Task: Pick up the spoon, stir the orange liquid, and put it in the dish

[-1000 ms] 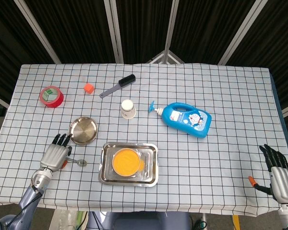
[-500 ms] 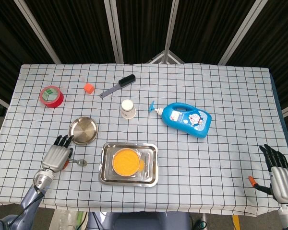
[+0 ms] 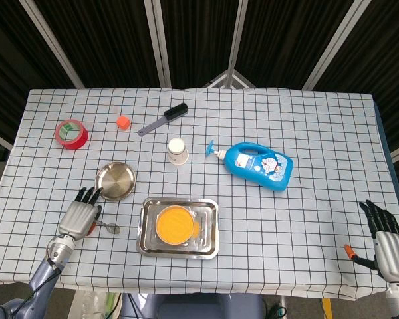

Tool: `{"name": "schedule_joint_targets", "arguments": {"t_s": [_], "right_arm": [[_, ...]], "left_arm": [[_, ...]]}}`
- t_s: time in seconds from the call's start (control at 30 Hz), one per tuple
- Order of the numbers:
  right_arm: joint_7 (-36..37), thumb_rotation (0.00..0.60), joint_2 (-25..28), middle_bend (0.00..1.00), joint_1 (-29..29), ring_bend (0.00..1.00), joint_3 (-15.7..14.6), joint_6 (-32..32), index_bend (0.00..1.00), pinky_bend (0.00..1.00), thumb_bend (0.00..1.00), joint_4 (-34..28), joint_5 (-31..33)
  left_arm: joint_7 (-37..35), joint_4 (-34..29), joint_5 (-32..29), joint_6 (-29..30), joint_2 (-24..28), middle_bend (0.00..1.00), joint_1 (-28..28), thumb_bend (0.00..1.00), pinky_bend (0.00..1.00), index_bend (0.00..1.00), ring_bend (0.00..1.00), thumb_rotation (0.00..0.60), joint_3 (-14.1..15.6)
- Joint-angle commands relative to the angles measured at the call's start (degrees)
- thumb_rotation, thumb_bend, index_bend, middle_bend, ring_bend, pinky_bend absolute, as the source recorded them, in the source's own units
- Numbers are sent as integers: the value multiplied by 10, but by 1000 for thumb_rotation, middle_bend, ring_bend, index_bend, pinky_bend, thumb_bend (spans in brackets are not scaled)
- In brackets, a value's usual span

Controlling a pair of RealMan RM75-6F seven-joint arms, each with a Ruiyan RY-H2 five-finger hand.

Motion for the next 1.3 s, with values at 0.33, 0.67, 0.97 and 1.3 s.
{"name": "schedule_joint_targets", "arguments": {"t_s": [0.33, 0.67, 0.97, 1.3], "right_arm": [[1, 600, 0, 0, 0, 0, 0, 1, 0, 0, 312, -1, -1], [4, 600, 1, 0, 1, 0, -1, -2, 0, 0, 312, -1, -2], [10, 600, 3, 0, 2, 0, 0, -4, 0, 0, 312, -1, -1], [18, 600, 5, 0, 3, 0, 0, -8, 0, 0, 311, -1, 0]], "left_arm": [[25, -109, -4, 36, 36, 29, -13, 513, 48, 537, 0, 600, -33], [201, -236, -123, 43, 24, 44, -89, 513, 48, 544, 0, 600, -95], [331, -268, -230, 77, -34, 49, -158, 513, 48, 547, 0, 600, -114], [427, -265, -313, 125, -96, 49, -223, 514, 48, 537, 0, 600, -101]]}}
